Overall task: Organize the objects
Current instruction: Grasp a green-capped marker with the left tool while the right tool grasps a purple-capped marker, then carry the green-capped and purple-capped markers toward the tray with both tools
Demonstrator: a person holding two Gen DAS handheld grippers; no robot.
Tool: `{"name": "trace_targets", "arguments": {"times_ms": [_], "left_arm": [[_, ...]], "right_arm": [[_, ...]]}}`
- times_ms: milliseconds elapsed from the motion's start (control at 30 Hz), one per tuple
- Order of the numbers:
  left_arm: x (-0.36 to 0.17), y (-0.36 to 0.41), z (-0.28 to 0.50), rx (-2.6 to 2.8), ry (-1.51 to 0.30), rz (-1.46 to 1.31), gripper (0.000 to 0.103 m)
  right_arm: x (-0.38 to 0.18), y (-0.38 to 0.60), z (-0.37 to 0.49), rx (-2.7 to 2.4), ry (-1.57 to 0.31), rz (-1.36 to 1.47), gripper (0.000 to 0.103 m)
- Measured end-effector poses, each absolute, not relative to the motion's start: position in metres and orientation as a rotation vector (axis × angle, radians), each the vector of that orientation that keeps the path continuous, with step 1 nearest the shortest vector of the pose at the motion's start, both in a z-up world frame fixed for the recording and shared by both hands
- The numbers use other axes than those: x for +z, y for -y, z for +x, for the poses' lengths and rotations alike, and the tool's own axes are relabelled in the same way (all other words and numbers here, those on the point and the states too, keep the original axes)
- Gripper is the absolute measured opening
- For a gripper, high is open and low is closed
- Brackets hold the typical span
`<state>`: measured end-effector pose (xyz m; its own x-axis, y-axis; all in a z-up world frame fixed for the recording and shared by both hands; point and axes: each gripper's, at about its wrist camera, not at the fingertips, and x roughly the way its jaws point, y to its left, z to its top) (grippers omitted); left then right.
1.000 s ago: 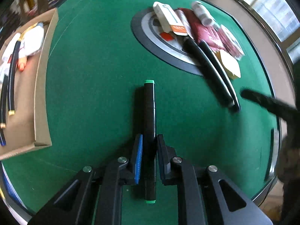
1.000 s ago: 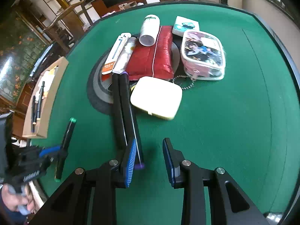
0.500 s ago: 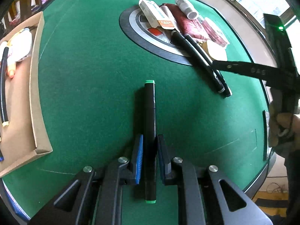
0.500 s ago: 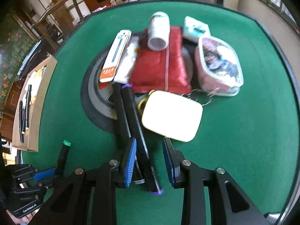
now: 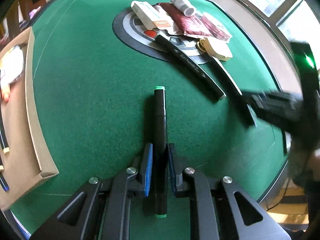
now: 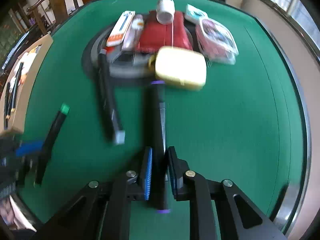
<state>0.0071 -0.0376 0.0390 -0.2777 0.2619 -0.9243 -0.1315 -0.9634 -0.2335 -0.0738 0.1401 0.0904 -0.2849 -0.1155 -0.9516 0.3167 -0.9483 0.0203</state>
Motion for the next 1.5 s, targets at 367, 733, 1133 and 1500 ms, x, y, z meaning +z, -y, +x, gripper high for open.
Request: {"name": "trace_targets", "arguments": {"times_ms": [367, 733, 1133, 1500], "left_arm": [[0.04, 0.021, 0.011, 2.409, 0.049, -1.747, 0.015], [0.041, 0.017, 0.01, 2.418, 0.005, -1.777, 0.016], [0.04, 0.002, 0.012, 2.461, -0.114, -1.781, 0.02], [0.04, -0.004, 0.027, 2.505, -0.148, -1.745, 0.014]], "right_arm": [[0.095, -0.147, -0.025, -2.291, -0.314, 1.642, 0.016], [0.097, -0.158, -0.027, -2.311, -0.253, 1.6, 0.017], [0.088, -0.133, -0.022, -2.33, -0.291, 1.552, 0.016], [0.098, -0.151, -0.016, -2.326, -0.124, 1.537, 0.016]]}}
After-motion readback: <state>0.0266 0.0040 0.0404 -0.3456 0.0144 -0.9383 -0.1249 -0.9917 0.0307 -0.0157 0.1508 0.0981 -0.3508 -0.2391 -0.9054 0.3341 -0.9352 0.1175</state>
